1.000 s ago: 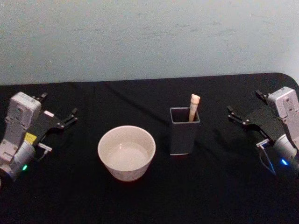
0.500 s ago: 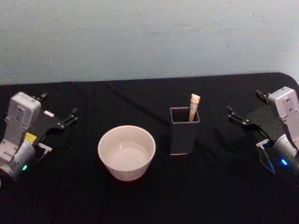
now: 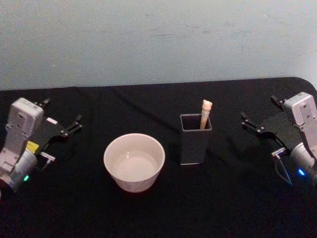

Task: Pick up the stirring spoon with one hand, stir inside the cup, then place it back in its original position.

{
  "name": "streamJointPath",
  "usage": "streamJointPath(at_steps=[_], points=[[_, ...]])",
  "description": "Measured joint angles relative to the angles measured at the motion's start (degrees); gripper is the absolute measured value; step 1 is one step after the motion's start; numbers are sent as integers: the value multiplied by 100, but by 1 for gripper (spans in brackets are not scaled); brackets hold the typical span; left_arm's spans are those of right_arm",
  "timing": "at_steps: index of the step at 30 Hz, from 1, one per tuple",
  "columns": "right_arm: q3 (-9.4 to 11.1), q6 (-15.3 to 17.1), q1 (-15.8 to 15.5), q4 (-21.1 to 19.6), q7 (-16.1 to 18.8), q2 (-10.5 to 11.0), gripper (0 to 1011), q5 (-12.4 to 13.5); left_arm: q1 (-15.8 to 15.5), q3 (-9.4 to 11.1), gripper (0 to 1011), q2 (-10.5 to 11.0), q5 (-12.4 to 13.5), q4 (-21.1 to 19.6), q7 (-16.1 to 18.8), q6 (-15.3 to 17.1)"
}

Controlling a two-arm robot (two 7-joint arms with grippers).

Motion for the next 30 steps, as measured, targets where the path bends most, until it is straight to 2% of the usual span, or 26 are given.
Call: streamJointPath(at_steps=[15, 20, 23, 26, 27, 30], points=[[11, -2, -3, 0, 15, -2, 1002, -1, 0, 0, 1001, 0, 0, 0, 0, 0], [119, -58, -94, -96, 236, 0, 1002, 87, 0, 0, 1001, 0, 0, 0, 0, 0], [213, -88, -168, -208, 487, 20, 1002, 303, 0, 0, 1001, 0, 0, 0, 0, 0], [336, -130, -259, -354, 941, 56, 1002, 692, 0, 0, 1001, 0, 0, 0, 0, 0], [336, -130, -259, -354, 941, 56, 1002, 692, 0, 0, 1001, 0, 0, 0, 0, 0], [433, -151, -327, -499, 1574, 104, 1002, 1194, 0, 0, 1001, 0, 0, 0, 0, 0]])
